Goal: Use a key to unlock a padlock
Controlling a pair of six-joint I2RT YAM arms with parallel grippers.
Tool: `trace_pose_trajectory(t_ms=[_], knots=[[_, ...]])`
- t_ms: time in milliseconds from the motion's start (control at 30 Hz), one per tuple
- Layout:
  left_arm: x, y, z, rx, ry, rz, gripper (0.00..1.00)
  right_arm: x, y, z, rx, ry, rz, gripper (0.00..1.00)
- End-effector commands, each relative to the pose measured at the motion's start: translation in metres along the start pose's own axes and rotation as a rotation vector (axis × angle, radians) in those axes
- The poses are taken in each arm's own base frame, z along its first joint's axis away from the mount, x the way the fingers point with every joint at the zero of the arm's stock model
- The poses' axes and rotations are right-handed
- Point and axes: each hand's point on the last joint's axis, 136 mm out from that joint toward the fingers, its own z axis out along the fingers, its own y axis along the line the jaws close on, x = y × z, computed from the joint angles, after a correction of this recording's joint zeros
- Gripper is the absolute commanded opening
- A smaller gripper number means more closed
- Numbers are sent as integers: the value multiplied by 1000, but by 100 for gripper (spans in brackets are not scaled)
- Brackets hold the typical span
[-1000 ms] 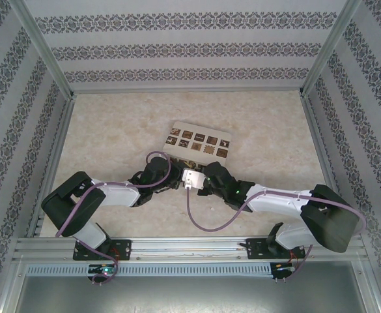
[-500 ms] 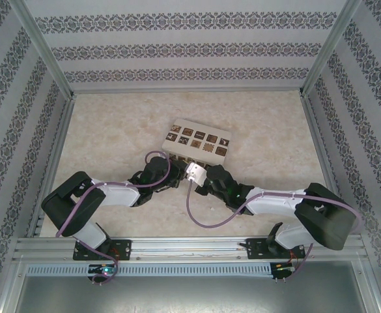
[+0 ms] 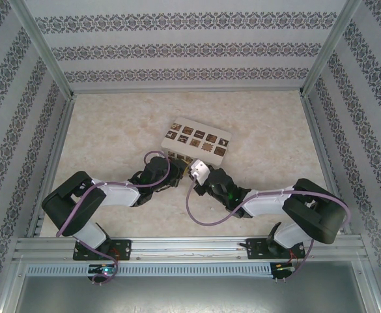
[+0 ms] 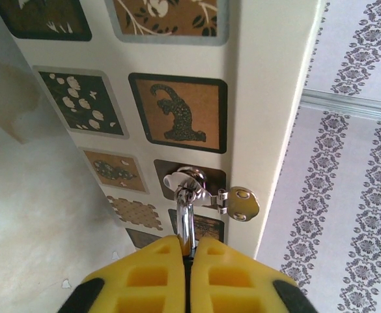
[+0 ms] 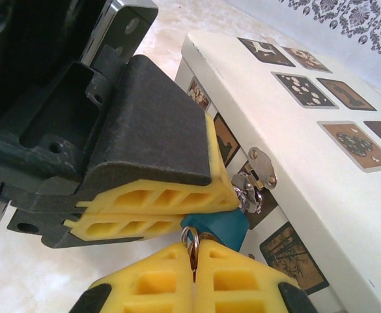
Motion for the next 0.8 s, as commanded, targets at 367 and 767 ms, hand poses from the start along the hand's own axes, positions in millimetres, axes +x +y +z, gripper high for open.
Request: trace_pose_trajectory(t_ms=[367, 767], knots=[[19, -27, -24, 41, 69, 122, 41, -5, -16, -10, 45, -72, 183, 0], [-26, -46, -102, -146, -188, 504, 54, 13, -31, -40, 47, -91, 512, 0]])
